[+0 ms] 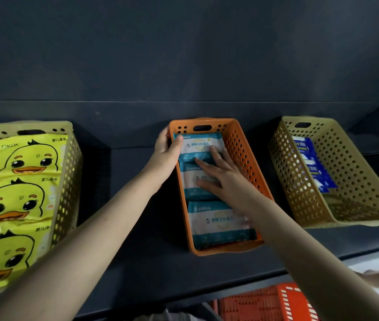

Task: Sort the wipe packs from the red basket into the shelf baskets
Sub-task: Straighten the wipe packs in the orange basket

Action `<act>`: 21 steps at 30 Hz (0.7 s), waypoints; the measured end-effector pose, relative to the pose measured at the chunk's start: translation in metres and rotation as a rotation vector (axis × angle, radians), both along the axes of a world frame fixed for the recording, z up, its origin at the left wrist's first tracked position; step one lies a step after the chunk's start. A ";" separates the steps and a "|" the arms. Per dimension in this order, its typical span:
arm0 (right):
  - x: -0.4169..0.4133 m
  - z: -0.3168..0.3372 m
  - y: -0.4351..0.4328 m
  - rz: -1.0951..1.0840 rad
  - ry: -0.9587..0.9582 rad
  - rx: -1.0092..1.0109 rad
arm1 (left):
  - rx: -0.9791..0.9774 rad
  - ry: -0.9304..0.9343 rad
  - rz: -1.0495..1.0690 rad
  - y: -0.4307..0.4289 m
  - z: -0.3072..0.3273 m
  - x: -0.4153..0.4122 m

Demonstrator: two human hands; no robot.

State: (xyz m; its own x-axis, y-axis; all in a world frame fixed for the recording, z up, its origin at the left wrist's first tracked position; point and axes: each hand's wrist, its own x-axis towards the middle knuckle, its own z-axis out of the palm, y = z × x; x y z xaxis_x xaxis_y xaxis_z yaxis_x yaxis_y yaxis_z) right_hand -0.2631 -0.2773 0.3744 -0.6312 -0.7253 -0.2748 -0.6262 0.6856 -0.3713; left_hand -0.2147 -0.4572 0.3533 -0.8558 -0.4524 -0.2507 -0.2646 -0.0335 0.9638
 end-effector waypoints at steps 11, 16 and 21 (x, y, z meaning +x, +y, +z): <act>0.037 -0.014 -0.014 -0.082 0.124 0.183 | 0.009 0.060 0.025 0.002 -0.004 -0.002; 0.035 -0.016 -0.017 -0.045 0.156 0.211 | 0.017 0.074 0.026 0.002 -0.003 -0.001; 0.024 -0.005 -0.015 -0.101 0.077 0.134 | 0.005 0.073 0.017 0.000 -0.005 0.000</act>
